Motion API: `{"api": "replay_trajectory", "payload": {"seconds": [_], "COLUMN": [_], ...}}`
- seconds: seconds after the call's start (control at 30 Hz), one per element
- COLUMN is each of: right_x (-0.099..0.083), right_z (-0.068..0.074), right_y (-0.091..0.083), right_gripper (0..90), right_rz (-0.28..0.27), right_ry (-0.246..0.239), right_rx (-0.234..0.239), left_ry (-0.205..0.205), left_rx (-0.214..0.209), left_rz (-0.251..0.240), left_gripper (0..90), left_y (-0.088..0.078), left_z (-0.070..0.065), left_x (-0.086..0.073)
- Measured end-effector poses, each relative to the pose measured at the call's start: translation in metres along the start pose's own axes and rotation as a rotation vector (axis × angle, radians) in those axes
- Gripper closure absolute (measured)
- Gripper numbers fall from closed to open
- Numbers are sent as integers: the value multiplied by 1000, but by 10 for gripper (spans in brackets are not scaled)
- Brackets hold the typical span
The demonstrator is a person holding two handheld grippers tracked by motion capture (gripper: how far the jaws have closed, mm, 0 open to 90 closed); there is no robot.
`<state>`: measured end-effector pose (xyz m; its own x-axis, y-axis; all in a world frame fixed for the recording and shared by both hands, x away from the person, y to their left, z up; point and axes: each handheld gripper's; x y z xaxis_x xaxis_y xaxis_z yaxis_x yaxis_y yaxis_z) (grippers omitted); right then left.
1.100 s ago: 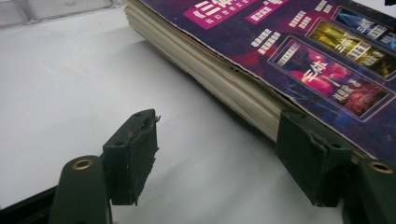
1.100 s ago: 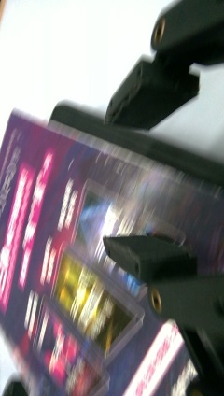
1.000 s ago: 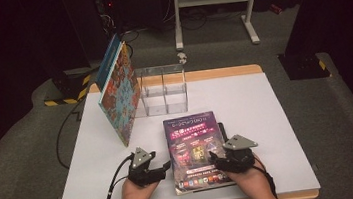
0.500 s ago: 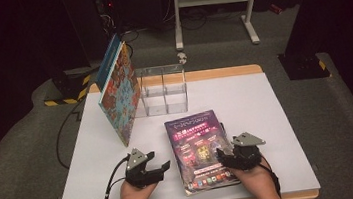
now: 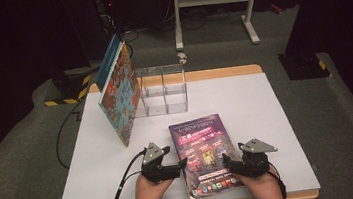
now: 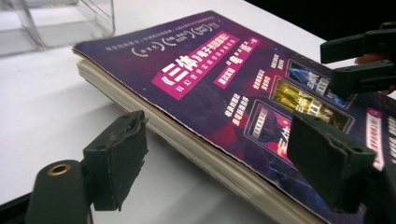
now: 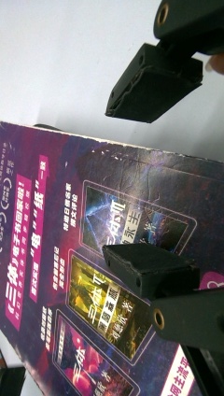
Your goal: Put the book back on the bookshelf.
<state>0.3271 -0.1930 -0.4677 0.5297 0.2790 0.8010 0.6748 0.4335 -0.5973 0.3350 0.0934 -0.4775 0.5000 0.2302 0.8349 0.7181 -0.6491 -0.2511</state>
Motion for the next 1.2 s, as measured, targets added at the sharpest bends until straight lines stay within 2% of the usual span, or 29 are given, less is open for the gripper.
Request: {"api": "replay_trajectory", "payload": {"seconds": [0.1,0.2,0.27,0.43,0.5,0.6,0.73,0.93,1.03,1.07,1.13,1.2], "right_x": [2,6,8,2,0,-2,-3,-3,-4,-4,-4,-4], "right_z": [-5,-11,-15,-18,-13,-6,-4,-1,0,0,0,0], "right_y": [1,8,13,16,13,9,7,6,6,5,5,6], "right_gripper": [250,208,185,198,218,218,219,219,219,219,219,219], "right_rz": [5,18,21,18,12,8,7,7,4,4,4,2], "right_ry": [-3,7,21,84,60,34,29,24,21,19,17,17], "right_rx": [28,66,89,166,181,155,154,156,151,150,151,152], "left_ry": [2,-31,-59,-93,-104,-106,-133,-134,-155,-175,-192,-191], "left_rx": [1,2,-8,-7,-11,-14,-18,-12,-17,-16,-31,-38], "left_rz": [11,56,65,72,77,87,91,105,121,131,146,160], "left_gripper": [194,159,143,122,119,112,101,86,67,55,53,53], "left_y": [3,10,12,15,16,15,16,14,17,19,22,24], "left_z": [-1,-1,-1,0,2,4,6,7,8,9,8,7], "left_x": [-1,-7,-9,-9,-8,-8,-8,-8,-8,-7,-7,-7]}}
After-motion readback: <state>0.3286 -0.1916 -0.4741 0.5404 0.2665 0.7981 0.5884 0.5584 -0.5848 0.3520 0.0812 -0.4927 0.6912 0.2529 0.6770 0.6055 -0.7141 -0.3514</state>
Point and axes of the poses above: each handheld gripper's, and its own axes: y roughly forward along the jaws, x roughly out of its top, z roughly to its left, and after that the axes turned 1 degree about z, right-handed
